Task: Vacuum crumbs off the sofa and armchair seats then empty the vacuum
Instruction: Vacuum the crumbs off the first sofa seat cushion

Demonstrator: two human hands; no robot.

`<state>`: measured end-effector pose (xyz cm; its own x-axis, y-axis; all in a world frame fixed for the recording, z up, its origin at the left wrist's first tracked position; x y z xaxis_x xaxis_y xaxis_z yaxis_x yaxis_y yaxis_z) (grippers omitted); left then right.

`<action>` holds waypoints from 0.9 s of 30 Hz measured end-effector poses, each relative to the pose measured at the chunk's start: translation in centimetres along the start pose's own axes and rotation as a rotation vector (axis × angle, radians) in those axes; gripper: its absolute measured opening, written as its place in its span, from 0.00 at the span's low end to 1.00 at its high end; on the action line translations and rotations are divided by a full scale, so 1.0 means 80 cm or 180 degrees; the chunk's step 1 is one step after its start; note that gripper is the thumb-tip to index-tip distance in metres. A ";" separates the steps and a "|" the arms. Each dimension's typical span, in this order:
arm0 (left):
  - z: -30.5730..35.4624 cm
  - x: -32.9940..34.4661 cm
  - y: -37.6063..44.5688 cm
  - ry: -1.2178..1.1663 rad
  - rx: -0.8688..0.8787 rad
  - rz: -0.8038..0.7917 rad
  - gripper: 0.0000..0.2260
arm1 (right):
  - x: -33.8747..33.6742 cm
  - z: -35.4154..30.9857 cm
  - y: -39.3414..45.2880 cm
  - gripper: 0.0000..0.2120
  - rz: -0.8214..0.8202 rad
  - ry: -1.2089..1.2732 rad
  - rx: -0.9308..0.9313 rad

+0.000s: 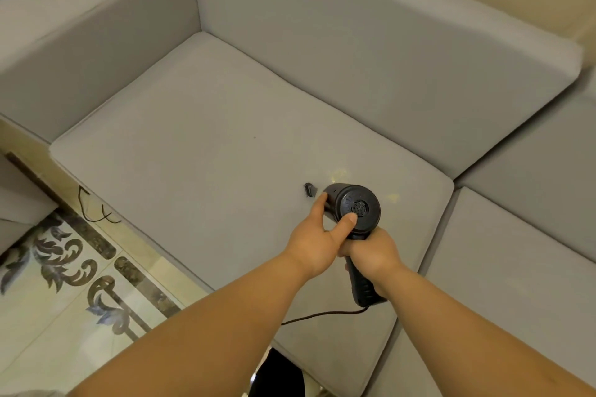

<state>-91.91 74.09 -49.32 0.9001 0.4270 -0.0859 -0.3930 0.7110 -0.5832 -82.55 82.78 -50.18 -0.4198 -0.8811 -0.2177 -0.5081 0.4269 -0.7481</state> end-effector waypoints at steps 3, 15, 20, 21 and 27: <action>0.010 -0.028 0.023 -0.0029 0.0003 0.0042 0.35 | 0.008 -0.028 0.027 0.12 -0.0015 0.0011 -0.0077; 0.002 -0.049 0.056 0.0061 -0.0186 -0.0167 0.35 | 0.019 -0.030 0.063 0.11 -0.0121 0.0073 0.0254; -0.007 -0.027 0.031 0.0081 -0.0219 -0.0172 0.35 | 0.016 -0.005 0.038 0.12 -0.0185 0.0066 0.0298; -0.011 -0.020 0.022 0.0097 -0.0229 -0.0179 0.35 | 0.015 0.002 0.030 0.13 -0.0201 0.0032 0.0308; -0.034 0.030 -0.031 0.0097 -0.0260 -0.0236 0.36 | 0.007 0.052 -0.023 0.12 -0.0262 -0.0130 0.0334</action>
<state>-88.30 71.84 -50.28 0.9319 0.3570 -0.0639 -0.3097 0.6916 -0.6526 -78.68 80.67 -51.56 -0.3479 -0.9207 -0.1766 -0.4571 0.3310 -0.8255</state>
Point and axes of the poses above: each hand's wrist, its own y-axis towards the middle knuckle, its own x-axis out of the palm, z = x × y, the point moved 5 cm from there along y, towards the middle knuckle, and after that the axes turned 10 degrees about -z, right-handed, at the moved point
